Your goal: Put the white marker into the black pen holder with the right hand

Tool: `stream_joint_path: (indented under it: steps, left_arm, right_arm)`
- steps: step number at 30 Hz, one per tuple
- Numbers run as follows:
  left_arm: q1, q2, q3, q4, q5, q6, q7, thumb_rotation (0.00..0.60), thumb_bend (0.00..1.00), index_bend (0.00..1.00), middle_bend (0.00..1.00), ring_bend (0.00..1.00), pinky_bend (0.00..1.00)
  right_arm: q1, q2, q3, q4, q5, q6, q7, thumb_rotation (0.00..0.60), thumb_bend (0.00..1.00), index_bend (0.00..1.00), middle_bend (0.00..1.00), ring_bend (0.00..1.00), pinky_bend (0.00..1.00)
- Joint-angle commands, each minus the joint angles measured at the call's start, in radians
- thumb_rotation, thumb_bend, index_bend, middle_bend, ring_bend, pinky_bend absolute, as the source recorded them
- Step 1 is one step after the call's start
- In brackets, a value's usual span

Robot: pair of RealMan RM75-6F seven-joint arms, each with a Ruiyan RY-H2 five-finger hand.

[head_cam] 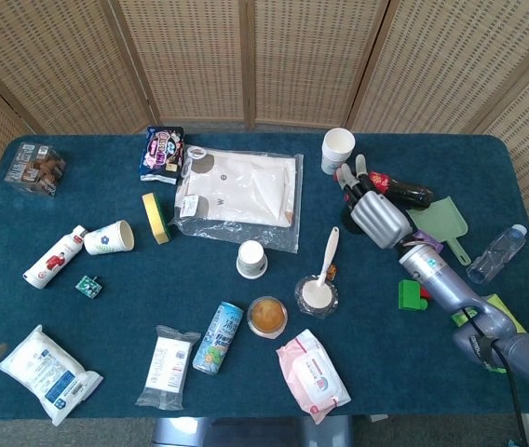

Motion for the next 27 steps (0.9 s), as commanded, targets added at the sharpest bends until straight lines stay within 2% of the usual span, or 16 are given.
stream_joint_path:
  steps: [1, 6, 11, 14, 20, 27]
  left_arm:
    - [0.000, 0.000, 0.001, 0.000, 0.002, 0.001, 0.002, 0.600, 0.04, 0.00, 0.00, 0.00, 0.00]
    - [0.001, 0.000, -0.001, 0.001, -0.005, 0.002, -0.004, 0.600, 0.04, 0.00, 0.00, 0.00, 0.00]
    - [0.000, 0.003, -0.001, 0.005, -0.006, 0.000, -0.014, 0.600, 0.04, 0.00, 0.00, 0.00, 0.00]
    - [0.001, 0.004, 0.000, 0.006, -0.003, 0.002, -0.018, 0.600, 0.04, 0.00, 0.00, 0.00, 0.00]
    - [0.006, -0.001, 0.004, 0.001, 0.008, 0.008, 0.001, 0.600, 0.04, 0.00, 0.00, 0.00, 0.00]
    - [0.009, -0.022, 0.007, -0.017, 0.018, 0.007, 0.085, 0.600, 0.04, 0.00, 0.00, 0.00, 0.00]
  right_arm:
    - [-0.002, 0.004, 0.005, -0.007, 0.004, 0.007, -0.004, 0.600, 0.42, 0.20, 0.05, 0.00, 0.17]
    - [-0.027, 0.001, 0.040, -0.029, 0.035, 0.079, 0.045, 0.600, 0.45, 0.20, 0.05, 0.00, 0.17]
    - [-0.095, -0.003, 0.086, -0.062, 0.074, 0.223, 0.227, 0.600, 0.44, 0.24, 0.05, 0.00, 0.17]
    - [-0.151, 0.000, 0.100, -0.094, 0.089, 0.312, 0.370, 0.600, 0.37, 0.24, 0.06, 0.00, 0.17]
    - [-0.277, 0.033, 0.078, -0.193, 0.087, 0.458, 0.608, 0.600, 0.29, 0.31, 0.08, 0.00, 0.17]
    - [-0.407, 0.066, 0.047, -0.340, 0.083, 0.581, 0.800, 0.600, 0.20, 0.31, 0.07, 0.00, 0.16]
